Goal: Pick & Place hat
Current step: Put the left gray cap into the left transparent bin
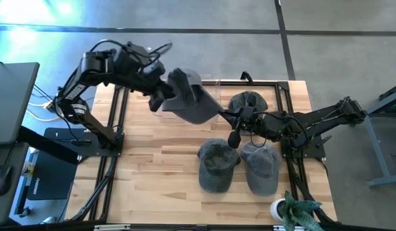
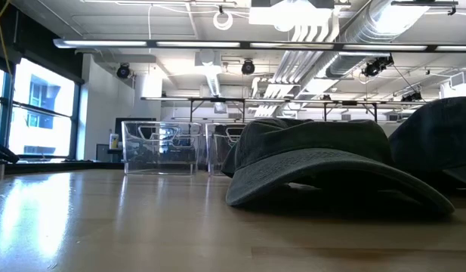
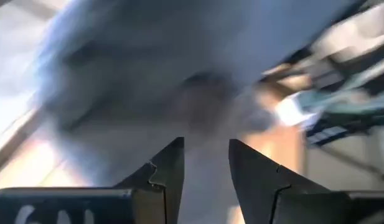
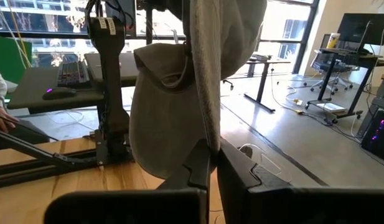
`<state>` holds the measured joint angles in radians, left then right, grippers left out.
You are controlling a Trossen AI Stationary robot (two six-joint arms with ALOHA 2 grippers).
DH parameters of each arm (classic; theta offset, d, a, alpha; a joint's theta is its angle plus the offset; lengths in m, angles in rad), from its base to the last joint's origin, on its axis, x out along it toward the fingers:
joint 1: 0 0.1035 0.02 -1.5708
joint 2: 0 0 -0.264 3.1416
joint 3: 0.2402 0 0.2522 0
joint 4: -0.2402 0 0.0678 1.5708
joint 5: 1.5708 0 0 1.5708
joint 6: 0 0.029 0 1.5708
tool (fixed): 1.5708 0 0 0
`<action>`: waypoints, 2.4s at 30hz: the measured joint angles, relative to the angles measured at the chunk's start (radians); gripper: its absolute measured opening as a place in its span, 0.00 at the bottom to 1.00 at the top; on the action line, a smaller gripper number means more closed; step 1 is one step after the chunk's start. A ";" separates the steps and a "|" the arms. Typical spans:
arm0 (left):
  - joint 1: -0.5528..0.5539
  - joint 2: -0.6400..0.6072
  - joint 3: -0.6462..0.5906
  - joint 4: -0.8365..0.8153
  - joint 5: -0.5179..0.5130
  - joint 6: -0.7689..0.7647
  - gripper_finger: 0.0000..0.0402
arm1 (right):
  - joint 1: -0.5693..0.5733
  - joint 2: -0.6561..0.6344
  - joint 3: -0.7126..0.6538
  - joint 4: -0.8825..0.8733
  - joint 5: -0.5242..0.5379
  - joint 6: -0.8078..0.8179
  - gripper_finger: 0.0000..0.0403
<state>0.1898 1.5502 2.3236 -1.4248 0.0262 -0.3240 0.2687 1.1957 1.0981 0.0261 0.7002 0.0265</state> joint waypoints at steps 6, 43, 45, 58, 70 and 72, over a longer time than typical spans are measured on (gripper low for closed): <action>0.000 0.068 -0.005 -0.150 -0.138 -0.022 0.30 | 0.000 0.000 0.000 0.000 -0.006 0.000 0.01; -0.115 0.084 0.001 0.064 -0.026 -0.078 0.30 | -0.001 0.000 0.000 0.000 -0.002 -0.005 0.02; -0.112 0.086 -0.004 0.032 -0.166 -0.099 0.30 | -0.001 0.000 -0.001 -0.002 -0.001 -0.002 0.02; -0.111 0.062 -0.001 0.083 -0.603 -0.087 0.30 | -0.001 0.000 -0.001 0.000 -0.005 -0.001 0.02; -0.113 -0.043 0.035 0.136 -0.264 -0.179 0.30 | -0.001 0.000 -0.001 -0.001 -0.019 0.016 0.02; -0.112 -0.078 0.030 0.144 -0.200 -0.179 0.30 | -0.001 0.000 -0.001 -0.002 -0.019 0.025 0.02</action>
<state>0.0776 1.4725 2.3533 -1.2805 -0.1737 -0.5026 0.2677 1.1957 1.0973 0.0246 0.6811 0.0513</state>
